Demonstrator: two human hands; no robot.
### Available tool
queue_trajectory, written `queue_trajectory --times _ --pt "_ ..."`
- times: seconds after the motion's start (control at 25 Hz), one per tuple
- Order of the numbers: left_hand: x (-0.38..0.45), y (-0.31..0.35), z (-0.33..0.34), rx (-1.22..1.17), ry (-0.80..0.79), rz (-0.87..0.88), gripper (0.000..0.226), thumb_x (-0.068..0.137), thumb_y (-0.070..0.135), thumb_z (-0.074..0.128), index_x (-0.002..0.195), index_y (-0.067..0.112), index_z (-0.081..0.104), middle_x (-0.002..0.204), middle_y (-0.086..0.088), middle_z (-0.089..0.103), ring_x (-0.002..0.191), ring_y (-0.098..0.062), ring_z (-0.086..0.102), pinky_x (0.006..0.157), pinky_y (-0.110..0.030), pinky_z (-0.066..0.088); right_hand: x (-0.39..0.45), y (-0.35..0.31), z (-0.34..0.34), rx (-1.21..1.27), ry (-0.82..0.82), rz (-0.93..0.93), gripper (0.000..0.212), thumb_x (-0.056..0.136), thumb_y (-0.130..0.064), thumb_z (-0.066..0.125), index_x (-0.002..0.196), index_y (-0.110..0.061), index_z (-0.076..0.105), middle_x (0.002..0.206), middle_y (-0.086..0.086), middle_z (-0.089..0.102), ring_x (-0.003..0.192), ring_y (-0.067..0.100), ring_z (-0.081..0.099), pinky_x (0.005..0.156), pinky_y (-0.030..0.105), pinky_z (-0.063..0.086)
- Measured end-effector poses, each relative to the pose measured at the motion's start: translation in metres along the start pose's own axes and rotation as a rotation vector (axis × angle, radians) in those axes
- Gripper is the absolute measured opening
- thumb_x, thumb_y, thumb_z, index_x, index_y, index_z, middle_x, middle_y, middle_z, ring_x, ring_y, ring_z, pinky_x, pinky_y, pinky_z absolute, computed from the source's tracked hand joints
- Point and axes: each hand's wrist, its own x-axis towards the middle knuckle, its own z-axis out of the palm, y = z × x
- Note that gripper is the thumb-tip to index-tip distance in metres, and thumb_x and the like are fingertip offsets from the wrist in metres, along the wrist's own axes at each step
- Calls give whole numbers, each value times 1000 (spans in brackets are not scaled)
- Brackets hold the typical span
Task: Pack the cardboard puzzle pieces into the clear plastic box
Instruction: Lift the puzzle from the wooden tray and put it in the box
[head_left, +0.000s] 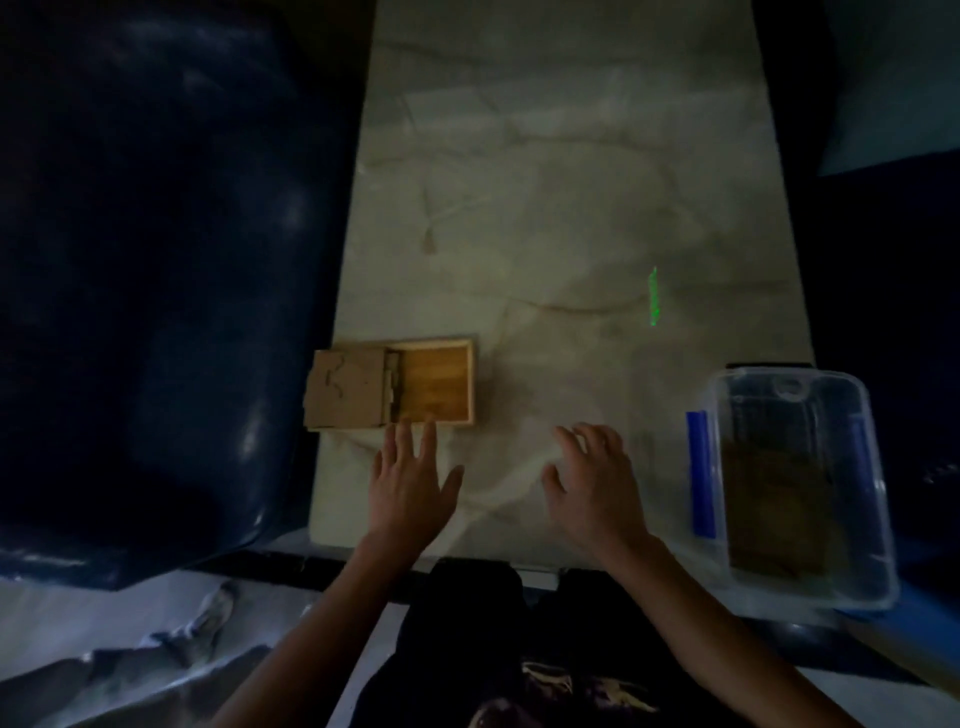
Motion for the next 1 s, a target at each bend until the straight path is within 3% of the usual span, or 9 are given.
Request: queue_trajectory --times 0.32,0.48,0.6,0.72,0.8,0.88,1.0 --pt "56 -121 -17 -105 39 -134 81 88 62 45 152 22 13 158 -20 23 144 -41 24 109 -57 34 59 -106 38 -93 -68 -45 50 85 -41 45 127 -17 56 122 11 61 117 33 48 90 42 49" --pt "88 -167 -23 -310 16 -226 80 87 52 56 149 21 17 151 -24 30 138 -45 32 103 -61 37 86 -149 58 -55 -72 -18 51 84 -41 47 128 -17 56 121 12 61 114 34 51 89 43 50" --pt "115 -199 -23 -580 -60 -395 78 87 50 58 149 14 25 147 -23 35 129 -44 42 104 -58 41 112 -172 77 101 -155 93 57 89 -41 53 138 -12 50 134 15 58 124 37 50 101 44 46" --pt "133 -219 -24 -846 -60 -495 71 89 48 59 145 10 37 135 -16 51 114 -34 58 93 -49 53 136 -187 86 443 -196 364 60 92 -39 60 142 -9 47 139 16 57 129 31 53 106 34 42" --pt "144 -226 -21 -902 -84 -474 47 93 38 58 129 7 54 109 -11 66 92 -27 67 75 -39 59 148 -198 93 581 -153 497 56 91 -36 62 138 -8 51 134 14 63 122 27 59 93 26 40" --pt "151 -225 -15 -866 -113 -445 22 96 27 55 107 9 62 99 -10 68 80 -19 65 63 -29 53 156 -210 100 607 -116 528 48 91 -34 63 131 -6 58 124 12 68 114 27 64 82 24 41" --pt "153 -220 -7 -864 -104 -395 13 97 26 55 97 16 64 92 -6 67 76 -13 63 62 -25 50 165 -226 111 645 -64 582 24 90 -30 65 102 -10 67 94 6 71 86 20 64 52 15 33"
